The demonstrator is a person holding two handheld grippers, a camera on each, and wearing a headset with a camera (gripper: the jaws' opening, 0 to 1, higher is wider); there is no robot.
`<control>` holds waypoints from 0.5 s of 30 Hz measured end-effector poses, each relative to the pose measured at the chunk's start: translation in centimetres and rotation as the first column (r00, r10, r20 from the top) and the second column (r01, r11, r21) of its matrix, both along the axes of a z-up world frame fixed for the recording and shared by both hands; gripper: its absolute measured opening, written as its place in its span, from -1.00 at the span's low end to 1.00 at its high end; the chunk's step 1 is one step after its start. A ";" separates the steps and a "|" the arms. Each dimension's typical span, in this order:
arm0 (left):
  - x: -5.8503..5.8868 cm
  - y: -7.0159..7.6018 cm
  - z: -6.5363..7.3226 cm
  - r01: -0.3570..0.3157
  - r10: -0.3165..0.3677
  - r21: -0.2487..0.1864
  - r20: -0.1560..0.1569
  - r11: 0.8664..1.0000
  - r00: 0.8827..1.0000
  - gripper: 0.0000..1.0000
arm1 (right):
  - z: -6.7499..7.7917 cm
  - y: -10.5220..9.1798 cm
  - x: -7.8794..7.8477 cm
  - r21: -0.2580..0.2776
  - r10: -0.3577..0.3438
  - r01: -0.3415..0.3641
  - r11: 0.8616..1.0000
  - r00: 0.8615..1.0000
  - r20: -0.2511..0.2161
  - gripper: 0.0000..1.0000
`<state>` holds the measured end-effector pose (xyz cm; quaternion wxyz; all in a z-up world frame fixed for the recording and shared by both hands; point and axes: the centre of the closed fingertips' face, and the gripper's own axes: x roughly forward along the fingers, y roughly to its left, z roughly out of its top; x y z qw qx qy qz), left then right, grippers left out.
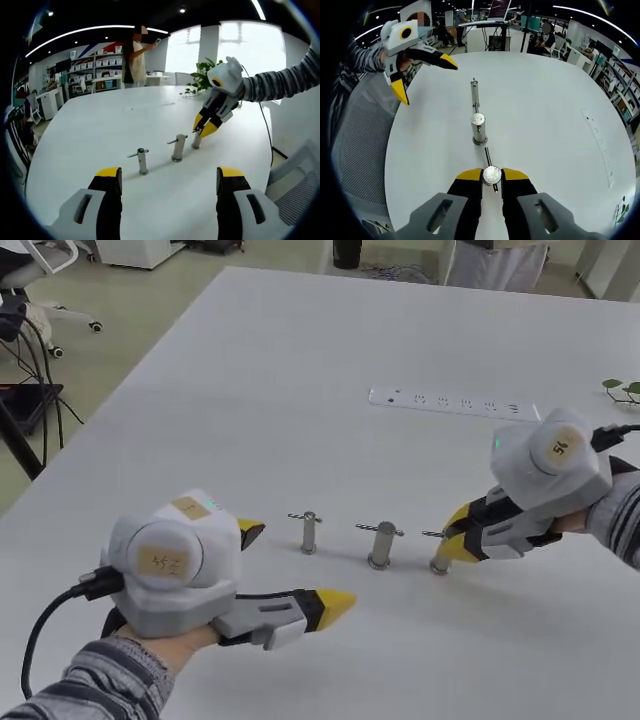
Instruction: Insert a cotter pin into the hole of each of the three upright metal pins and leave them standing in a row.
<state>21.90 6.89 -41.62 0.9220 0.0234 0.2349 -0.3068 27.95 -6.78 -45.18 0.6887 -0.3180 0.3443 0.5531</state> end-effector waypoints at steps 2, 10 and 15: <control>0.0 0.1 0.0 0.000 0.000 0.001 -0.002 1.000 1.000 0.52 | 0.0 0.0 0.0 0.002 0.004 -0.004 1.000 1.000 0.000 -0.82; 0.1 0.3 0.0 -0.003 0.003 -0.001 -0.005 1.000 1.000 0.51 | 0.0 0.0 0.0 0.005 0.008 -0.008 1.000 1.000 -0.003 -0.82; 0.0 0.4 -0.1 -0.005 0.005 0.002 -0.009 1.000 1.000 0.51 | 0.0 0.0 0.1 0.007 -0.005 0.005 1.000 1.000 -0.005 -0.82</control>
